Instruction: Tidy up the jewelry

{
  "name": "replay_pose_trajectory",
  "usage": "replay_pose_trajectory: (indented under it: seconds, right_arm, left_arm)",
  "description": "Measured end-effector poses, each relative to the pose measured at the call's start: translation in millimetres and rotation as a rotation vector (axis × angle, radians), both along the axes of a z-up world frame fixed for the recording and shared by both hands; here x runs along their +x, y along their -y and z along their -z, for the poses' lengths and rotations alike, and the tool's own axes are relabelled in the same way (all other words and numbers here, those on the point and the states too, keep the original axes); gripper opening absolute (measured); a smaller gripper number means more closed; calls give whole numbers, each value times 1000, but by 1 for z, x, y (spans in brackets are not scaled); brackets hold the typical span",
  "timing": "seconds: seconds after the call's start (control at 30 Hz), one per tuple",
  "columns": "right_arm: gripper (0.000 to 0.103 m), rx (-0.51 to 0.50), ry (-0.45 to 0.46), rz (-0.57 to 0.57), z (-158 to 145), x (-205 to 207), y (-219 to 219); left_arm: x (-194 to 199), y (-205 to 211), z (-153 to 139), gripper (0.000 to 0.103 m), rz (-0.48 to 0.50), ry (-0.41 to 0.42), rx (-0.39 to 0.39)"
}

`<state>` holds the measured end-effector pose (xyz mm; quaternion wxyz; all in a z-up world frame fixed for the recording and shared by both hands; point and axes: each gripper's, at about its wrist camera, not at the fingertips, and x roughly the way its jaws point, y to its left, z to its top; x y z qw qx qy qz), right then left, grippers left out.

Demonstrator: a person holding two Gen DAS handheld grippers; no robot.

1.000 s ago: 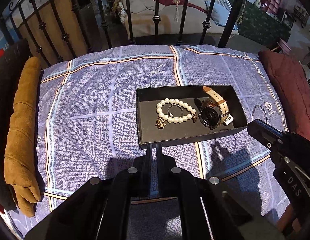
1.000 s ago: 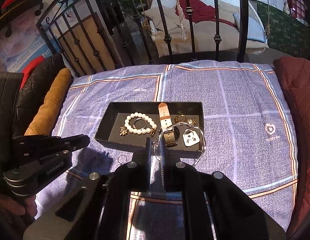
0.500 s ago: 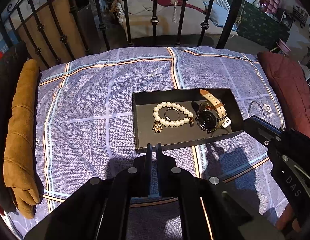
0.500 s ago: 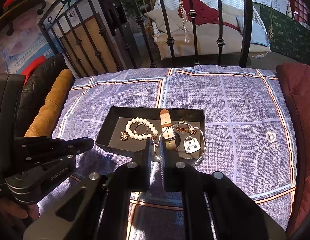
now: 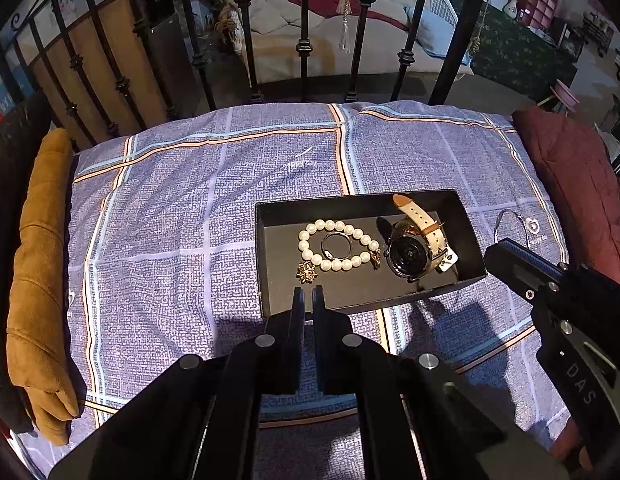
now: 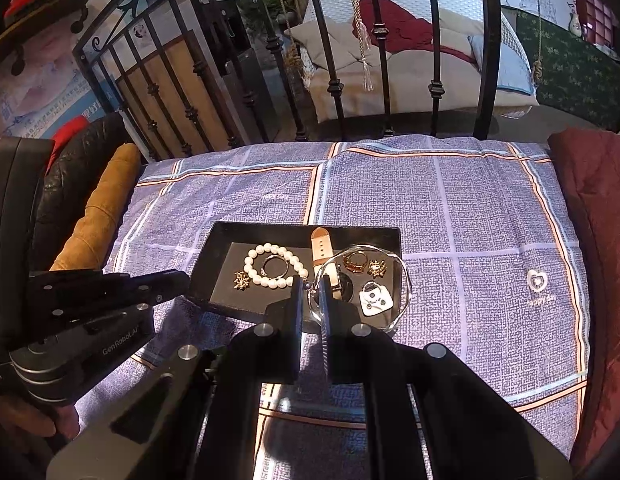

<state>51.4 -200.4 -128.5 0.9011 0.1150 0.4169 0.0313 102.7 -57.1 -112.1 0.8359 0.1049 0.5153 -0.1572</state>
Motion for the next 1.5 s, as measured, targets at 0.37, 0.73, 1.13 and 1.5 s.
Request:
replay_pose_trajectory:
  seconds: [0.37, 0.73, 1.13, 1.5]
  right_arm:
    - [9, 0, 17, 26, -2, 3, 2]
    - [9, 27, 19, -43, -5, 15, 3]
    - [9, 21, 28, -100, -4, 26, 21]
    - [9, 20, 1, -96, 5, 31, 21]
  left_arm:
    - [7, 2, 3, 4, 13, -3, -7]
    - [18, 9, -4, 4, -64, 1, -19]
    - [24, 23, -8, 4, -115, 29, -22]
    - [32, 27, -2, 4, -112, 20, -11]
